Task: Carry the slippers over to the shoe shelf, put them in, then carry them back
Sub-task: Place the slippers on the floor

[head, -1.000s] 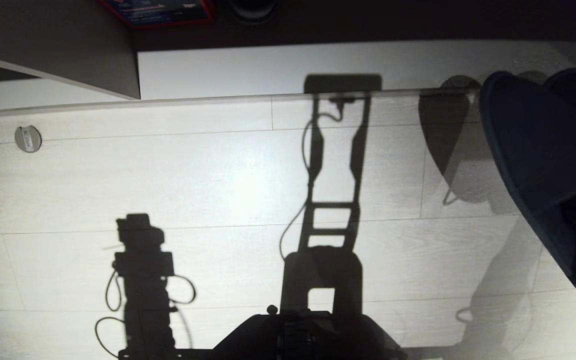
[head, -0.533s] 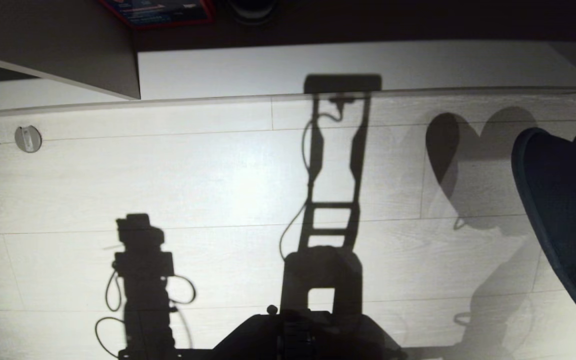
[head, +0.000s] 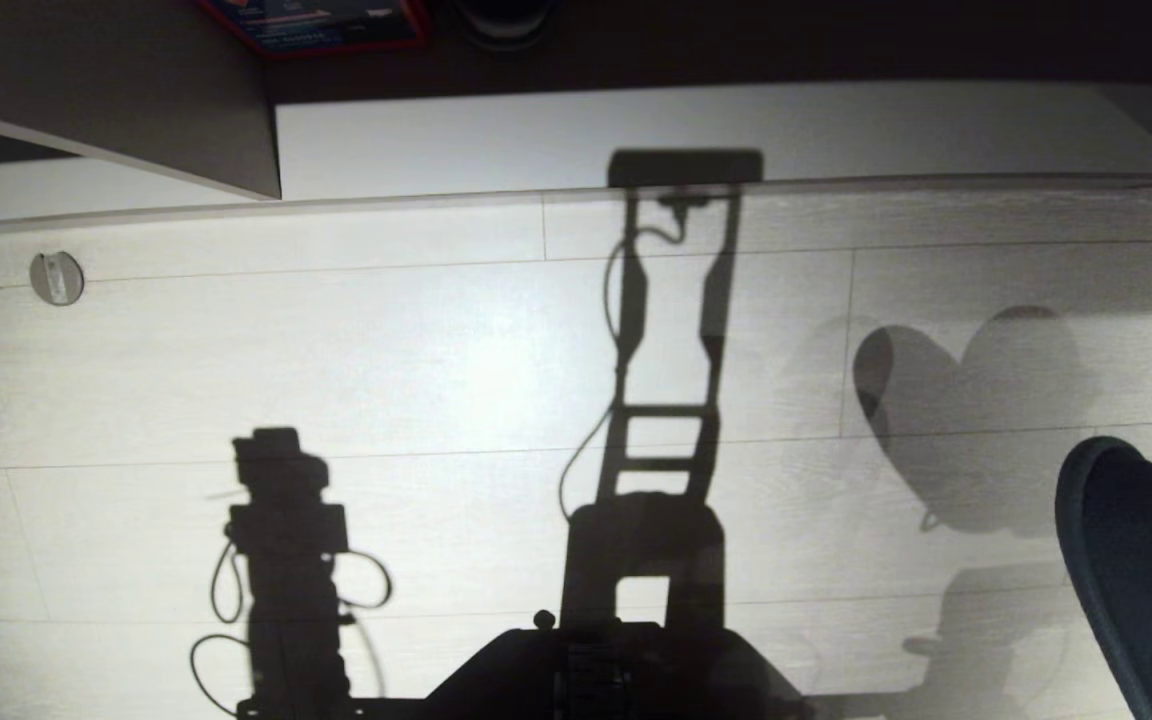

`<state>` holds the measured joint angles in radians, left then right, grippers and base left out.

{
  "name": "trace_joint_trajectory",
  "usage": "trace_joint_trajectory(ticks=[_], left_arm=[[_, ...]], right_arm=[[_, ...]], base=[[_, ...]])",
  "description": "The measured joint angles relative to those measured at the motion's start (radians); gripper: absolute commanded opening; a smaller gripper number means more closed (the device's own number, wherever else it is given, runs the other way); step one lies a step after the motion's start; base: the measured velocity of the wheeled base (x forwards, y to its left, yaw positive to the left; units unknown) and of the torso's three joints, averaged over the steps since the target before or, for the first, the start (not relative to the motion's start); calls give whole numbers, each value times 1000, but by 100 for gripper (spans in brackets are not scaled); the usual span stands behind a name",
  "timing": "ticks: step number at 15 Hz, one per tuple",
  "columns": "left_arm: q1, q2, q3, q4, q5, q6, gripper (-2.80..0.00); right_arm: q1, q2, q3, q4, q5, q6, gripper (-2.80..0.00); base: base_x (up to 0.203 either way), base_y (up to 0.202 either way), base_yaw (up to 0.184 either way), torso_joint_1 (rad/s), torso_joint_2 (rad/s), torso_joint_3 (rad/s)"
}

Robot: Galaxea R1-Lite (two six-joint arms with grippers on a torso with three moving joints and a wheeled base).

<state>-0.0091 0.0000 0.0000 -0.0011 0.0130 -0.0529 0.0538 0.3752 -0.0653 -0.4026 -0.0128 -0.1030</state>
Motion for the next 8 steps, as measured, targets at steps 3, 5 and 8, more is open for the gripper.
trace_joint_trajectory(ticks=[3,5,8], left_arm=[[0,0,0,0,1,0,-280],[0,0,0,0,0,0,-280],[0,0,0,0,0,0,-280]], right_arm=[[-5,-99,25,90,1,-2,-280],[-13,-137,36,104,1,-4,-280],[-33,-221,56,183,1,-11,-280]], base=[[0,0,0,0,0,0],[0,0,0,0,0,0],[0,0,0,0,0,0]])
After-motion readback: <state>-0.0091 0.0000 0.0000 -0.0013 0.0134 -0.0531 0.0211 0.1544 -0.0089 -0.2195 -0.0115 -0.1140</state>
